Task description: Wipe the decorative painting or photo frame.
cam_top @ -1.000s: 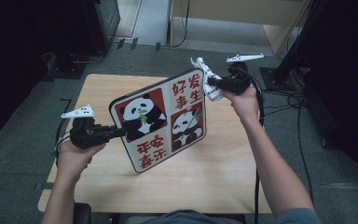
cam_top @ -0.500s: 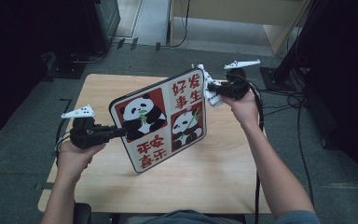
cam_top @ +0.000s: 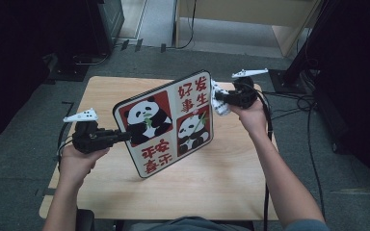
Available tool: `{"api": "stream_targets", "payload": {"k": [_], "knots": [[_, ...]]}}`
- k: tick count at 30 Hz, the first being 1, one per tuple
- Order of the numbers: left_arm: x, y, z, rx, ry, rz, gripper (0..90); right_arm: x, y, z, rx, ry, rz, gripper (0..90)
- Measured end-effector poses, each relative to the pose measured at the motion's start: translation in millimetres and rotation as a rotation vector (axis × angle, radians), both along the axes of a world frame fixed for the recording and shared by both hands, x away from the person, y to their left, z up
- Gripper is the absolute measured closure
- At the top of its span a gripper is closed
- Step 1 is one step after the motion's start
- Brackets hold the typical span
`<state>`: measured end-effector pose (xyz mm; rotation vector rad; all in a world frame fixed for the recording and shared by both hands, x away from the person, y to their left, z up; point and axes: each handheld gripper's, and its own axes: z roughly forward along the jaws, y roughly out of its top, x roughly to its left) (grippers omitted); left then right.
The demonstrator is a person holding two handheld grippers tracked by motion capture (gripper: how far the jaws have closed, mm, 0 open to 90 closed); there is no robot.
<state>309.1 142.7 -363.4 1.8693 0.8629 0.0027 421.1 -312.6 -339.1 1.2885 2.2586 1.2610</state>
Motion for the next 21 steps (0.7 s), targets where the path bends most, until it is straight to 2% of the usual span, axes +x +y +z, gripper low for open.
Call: {"api": "stream_targets", "payload": {"k": [21], "knots": [[-0.3,-0.3,0.1,0.002,0.000,0.000,77.2,-5.8,-2.7,-21.3,-0.005,0.031,-0.005,79.1]]}}
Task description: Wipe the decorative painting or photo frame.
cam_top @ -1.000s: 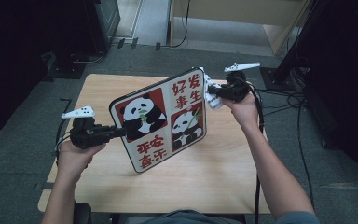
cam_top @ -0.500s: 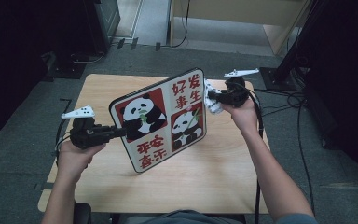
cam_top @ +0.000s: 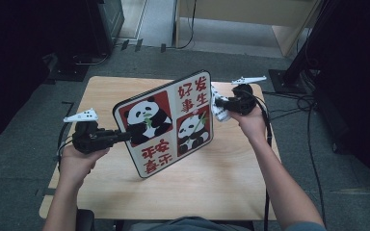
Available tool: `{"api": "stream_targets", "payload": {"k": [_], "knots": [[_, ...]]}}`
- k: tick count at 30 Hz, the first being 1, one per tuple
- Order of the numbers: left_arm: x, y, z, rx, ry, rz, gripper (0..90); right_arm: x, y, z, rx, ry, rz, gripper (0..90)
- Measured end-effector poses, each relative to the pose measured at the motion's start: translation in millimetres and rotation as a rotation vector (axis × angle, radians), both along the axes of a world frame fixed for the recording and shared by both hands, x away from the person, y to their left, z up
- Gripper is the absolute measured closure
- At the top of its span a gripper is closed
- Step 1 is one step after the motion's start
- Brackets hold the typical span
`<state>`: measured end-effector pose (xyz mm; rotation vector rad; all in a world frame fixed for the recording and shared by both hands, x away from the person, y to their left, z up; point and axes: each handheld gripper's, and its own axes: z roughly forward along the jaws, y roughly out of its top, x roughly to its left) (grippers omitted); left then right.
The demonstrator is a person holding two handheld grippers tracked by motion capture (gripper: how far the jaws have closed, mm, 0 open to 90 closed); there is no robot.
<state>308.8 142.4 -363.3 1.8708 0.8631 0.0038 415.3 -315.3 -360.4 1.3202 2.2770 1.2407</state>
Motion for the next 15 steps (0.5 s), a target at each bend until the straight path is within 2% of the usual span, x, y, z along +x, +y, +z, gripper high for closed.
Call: {"api": "stream_targets", "payload": {"k": [6,9,15], "knots": [[0.0,0.3,-0.1,0.001,0.000,0.001,77.2,-3.2,-0.5,-6.3,0.002,0.010,-0.010,79.0],[0.0,0.2,-0.1,0.001,0.000,0.001,77.2,-5.0,-0.7,-8.9,0.000,-0.003,-0.007,78.5],[-0.1,0.0,-0.1,0.001,0.000,0.001,77.2,-6.5,-2.6,-16.1,0.001,0.000,-0.002,78.0]]}}
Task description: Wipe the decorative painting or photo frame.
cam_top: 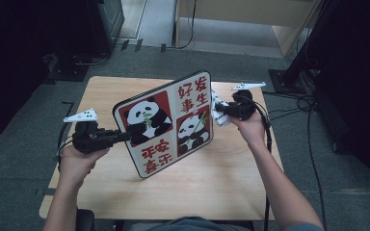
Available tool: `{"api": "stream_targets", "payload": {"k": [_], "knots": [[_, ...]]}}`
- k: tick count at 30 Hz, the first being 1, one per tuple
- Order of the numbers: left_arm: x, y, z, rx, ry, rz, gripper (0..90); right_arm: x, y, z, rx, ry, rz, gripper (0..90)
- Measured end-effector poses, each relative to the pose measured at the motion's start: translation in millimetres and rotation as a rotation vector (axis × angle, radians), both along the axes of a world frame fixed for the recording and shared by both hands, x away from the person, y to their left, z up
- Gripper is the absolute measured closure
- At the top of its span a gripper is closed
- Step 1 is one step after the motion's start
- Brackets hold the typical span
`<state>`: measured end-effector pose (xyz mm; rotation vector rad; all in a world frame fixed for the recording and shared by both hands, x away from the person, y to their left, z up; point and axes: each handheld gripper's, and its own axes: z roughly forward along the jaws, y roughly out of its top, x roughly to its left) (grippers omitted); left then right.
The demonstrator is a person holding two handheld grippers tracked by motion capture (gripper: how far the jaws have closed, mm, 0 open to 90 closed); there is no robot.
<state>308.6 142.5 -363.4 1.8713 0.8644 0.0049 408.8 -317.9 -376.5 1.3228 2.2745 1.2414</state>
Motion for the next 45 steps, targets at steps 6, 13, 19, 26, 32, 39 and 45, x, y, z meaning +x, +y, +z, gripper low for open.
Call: {"api": "stream_targets", "payload": {"k": [6,13,19,26,32,39,45], "knots": [[0.1,-0.3,0.0,-0.002,0.000,-0.001,77.2,-1.1,-0.8,-5.3,-0.004,-0.007,-0.001,77.4],[0.1,-0.5,-0.2,-0.001,-0.001,-0.001,77.2,-3.9,-2.5,-13.1,0.011,-0.005,-0.007,76.4],[0.0,-0.4,-0.2,0.002,0.000,-0.002,77.2,-5.8,-3.0,-17.3,0.016,0.000,-0.009,76.2],[-0.4,-0.7,0.0,0.005,-0.002,-0.003,77.3,-10.6,-3.0,-23.1,0.007,-0.002,0.000,75.9],[-0.6,-1.5,0.4,0.008,-0.005,0.001,77.3,-12.7,-5.4,-33.2,0.013,0.003,0.006,75.9],[-1.2,-2.1,0.4,0.010,-0.008,0.005,77.3,-15.2,-7.0,-42.8,0.024,0.024,0.000,75.9],[-0.8,-1.9,0.1,0.010,-0.010,0.003,77.2,-18.2,-7.7,-48.6,0.023,0.012,0.004,75.9]]}}
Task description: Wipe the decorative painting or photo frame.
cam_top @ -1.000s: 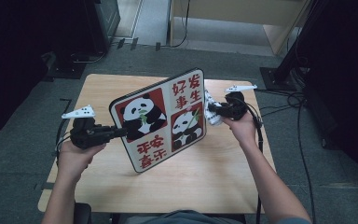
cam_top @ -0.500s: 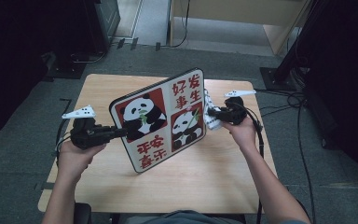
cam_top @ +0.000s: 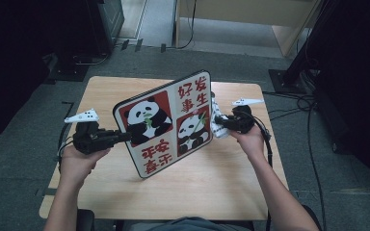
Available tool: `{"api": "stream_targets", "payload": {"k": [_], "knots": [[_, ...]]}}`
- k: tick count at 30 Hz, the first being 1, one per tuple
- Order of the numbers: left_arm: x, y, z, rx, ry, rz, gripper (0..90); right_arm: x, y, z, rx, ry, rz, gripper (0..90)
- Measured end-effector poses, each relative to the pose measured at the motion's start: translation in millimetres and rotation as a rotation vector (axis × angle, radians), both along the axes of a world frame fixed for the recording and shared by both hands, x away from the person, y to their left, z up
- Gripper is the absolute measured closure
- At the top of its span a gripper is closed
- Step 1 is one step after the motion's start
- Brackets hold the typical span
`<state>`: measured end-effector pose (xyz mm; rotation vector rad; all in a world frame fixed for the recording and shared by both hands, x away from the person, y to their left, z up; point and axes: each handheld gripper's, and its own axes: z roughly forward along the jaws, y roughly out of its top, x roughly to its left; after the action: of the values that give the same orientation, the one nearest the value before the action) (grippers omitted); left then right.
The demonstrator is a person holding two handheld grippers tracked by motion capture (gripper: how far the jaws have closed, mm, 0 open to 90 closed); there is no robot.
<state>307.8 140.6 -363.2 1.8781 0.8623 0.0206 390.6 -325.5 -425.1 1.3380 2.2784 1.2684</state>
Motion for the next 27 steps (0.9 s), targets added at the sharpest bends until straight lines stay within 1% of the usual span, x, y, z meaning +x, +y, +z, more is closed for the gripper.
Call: {"api": "stream_targets", "payload": {"k": [2,5,7,11,13,14,16,18,21,24,27], "knots": [[0.0,-0.1,0.0,0.000,0.000,0.000,77.2,-0.7,-0.9,-3.9,0.012,-0.001,-0.002,75.9],[0.0,-0.3,-0.1,0.000,0.002,0.000,77.2,-1.0,-3.1,-9.5,0.030,0.016,-0.003,75.5],[0.1,-0.4,-0.1,0.000,0.002,-0.001,77.2,-2.0,-4.4,-13.1,0.029,0.024,0.000,75.4],[0.4,-0.6,-0.3,0.002,0.004,-0.002,77.1,-3.1,-4.5,-19.8,0.006,0.032,0.003,75.5],[0.4,-0.9,-0.3,0.003,0.004,-0.003,77.1,-4.7,-4.0,-22.6,0.005,0.038,-0.003,75.5],[0.2,-1.0,-0.3,0.005,0.004,-0.003,77.1,-5.5,-4.0,-24.3,-0.004,0.042,-0.004,75.5],[0.2,-1.0,-0.6,0.005,0.005,-0.005,77.1,-7.7,-4.9,-29.7,-0.007,0.019,0.002,75.4],[0.5,-1.3,-1.0,0.006,0.006,-0.006,77.1,-9.0,-5.9,-35.0,0.002,0.022,0.001,75.5],[0.6,-1.8,-1.4,0.009,0.008,-0.008,77.0,-8.8,-6.3,-37.6,0.003,0.046,-0.005,75.5],[0.3,-2.1,-1.4,0.008,0.010,-0.005,77.0,-8.6,-6.7,-39.7,0.001,0.046,-0.003,75.5],[0.4,-2.0,-1.4,0.010,0.010,-0.006,77.0,-9.8,-7.9,-43.9,0.023,0.044,-0.009,75.7]]}}
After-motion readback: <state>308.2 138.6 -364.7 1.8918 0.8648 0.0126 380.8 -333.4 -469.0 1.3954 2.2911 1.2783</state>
